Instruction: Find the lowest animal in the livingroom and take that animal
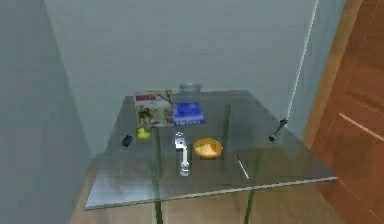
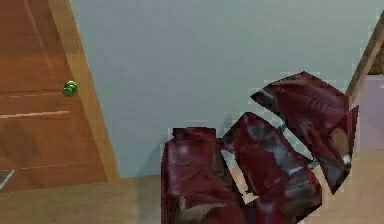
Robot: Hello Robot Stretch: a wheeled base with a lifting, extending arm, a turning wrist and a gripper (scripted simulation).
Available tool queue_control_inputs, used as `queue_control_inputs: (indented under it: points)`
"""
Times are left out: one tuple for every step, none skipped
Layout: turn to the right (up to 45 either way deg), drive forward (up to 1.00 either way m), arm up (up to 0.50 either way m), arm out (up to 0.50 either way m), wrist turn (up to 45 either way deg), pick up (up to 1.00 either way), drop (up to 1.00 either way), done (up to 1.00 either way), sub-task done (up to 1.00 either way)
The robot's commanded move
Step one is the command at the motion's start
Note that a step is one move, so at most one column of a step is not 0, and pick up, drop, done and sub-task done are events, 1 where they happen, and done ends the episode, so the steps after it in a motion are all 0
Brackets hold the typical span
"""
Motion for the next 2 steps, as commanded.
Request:
queue_control_inputs:
  points:
    - [0.0,0.2,0.0,0.0,0.0,0.0,0.0,0.0,0.0]
    - [45.0,0.0,0.0,0.0,0.0,0.0,0.0,0.0,0.0]
